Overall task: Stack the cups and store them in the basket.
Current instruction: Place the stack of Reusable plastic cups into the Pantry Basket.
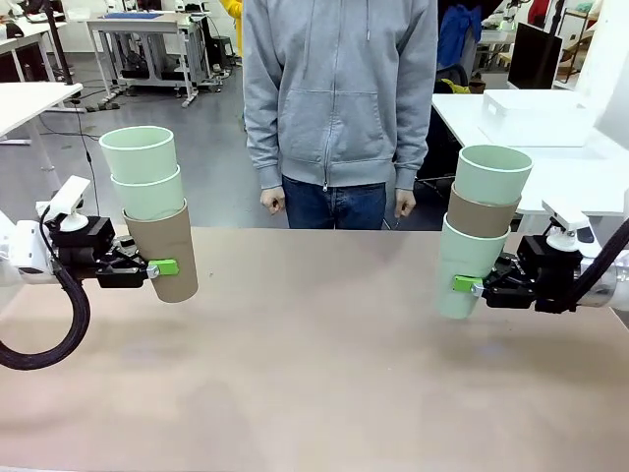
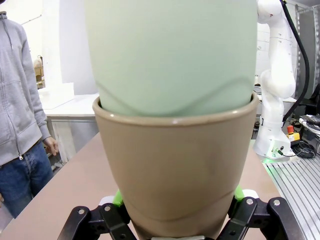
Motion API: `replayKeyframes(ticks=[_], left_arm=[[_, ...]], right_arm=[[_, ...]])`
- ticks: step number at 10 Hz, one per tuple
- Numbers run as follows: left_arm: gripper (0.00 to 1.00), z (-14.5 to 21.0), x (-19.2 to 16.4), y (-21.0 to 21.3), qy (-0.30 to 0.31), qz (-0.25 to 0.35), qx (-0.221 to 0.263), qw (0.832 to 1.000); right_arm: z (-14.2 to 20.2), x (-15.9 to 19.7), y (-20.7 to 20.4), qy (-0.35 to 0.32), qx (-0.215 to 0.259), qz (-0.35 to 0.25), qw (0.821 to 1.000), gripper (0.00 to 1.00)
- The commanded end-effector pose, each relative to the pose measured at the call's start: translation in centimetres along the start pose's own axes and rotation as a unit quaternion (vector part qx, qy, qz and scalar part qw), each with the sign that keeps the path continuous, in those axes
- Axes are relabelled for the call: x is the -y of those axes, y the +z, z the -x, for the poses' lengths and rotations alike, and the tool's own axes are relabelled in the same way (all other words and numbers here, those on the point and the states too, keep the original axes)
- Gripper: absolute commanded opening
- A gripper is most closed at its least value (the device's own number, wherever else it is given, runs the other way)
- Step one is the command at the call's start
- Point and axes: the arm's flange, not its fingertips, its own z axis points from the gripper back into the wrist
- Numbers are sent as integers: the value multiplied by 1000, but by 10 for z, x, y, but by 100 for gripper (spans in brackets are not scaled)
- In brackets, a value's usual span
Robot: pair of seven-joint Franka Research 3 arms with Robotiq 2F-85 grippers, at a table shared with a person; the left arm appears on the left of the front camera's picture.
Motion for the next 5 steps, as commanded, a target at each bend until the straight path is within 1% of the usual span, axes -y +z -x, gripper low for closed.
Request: replayKeyframes(ticks=[1,5], left_arm=[[85,-4,1,-1,-6,2,2,1000],[85,-4,1,-1,-6,2,2,1000]], right_arm=[[-3,0,-1,7,2,0,1000,85],[-3,0,-1,7,2,0,1000,85]])
